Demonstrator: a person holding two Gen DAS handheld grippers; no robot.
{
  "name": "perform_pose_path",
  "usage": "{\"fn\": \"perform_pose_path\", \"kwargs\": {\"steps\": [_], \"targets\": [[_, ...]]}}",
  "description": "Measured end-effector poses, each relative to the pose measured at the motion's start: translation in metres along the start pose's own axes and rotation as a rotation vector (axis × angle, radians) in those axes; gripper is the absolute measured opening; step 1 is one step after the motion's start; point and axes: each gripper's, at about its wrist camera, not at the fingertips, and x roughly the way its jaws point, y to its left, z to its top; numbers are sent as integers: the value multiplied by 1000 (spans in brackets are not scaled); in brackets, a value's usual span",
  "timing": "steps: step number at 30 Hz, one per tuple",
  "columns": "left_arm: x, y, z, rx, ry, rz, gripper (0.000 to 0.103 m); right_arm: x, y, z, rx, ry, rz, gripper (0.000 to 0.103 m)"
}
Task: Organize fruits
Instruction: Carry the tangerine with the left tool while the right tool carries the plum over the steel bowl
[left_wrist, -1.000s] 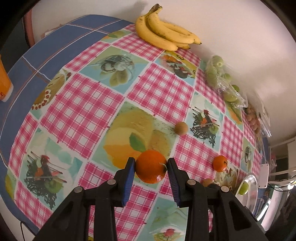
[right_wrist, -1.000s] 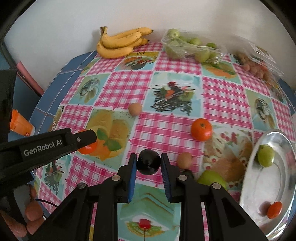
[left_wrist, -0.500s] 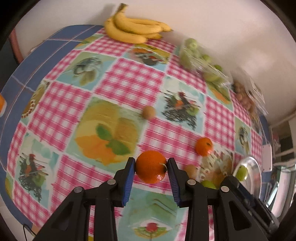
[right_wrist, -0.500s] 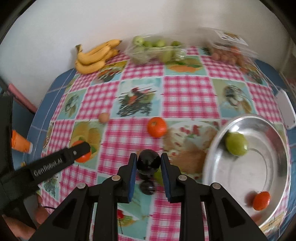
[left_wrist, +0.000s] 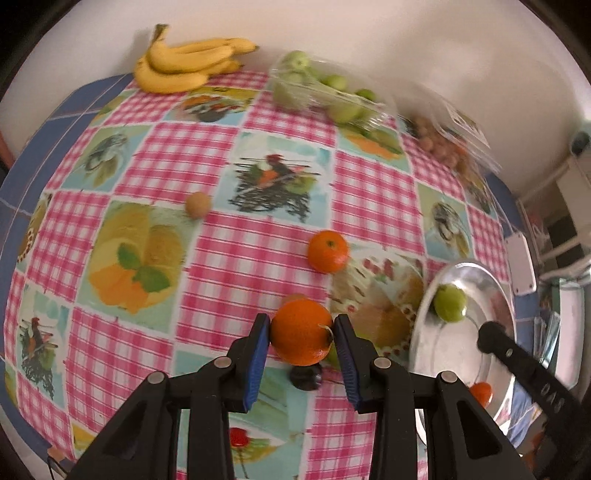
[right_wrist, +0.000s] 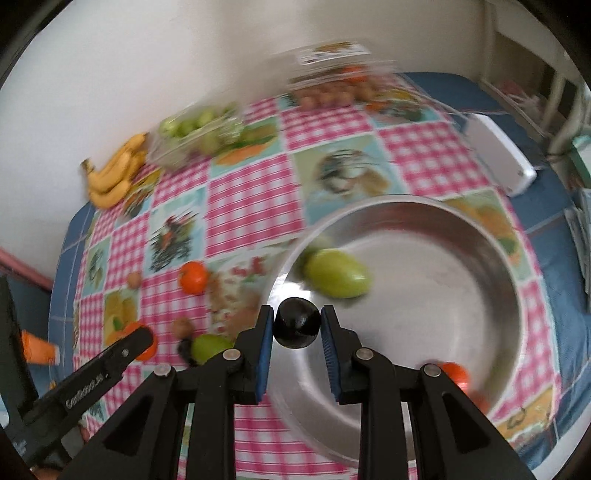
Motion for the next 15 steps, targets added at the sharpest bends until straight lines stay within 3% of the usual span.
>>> {"fn": "perform_pose_path", "kwargs": {"steps": [15], "targets": [[5,-81,-30,223,-6,-19,38,-4,-96,0,228,23,-55,27]]}}
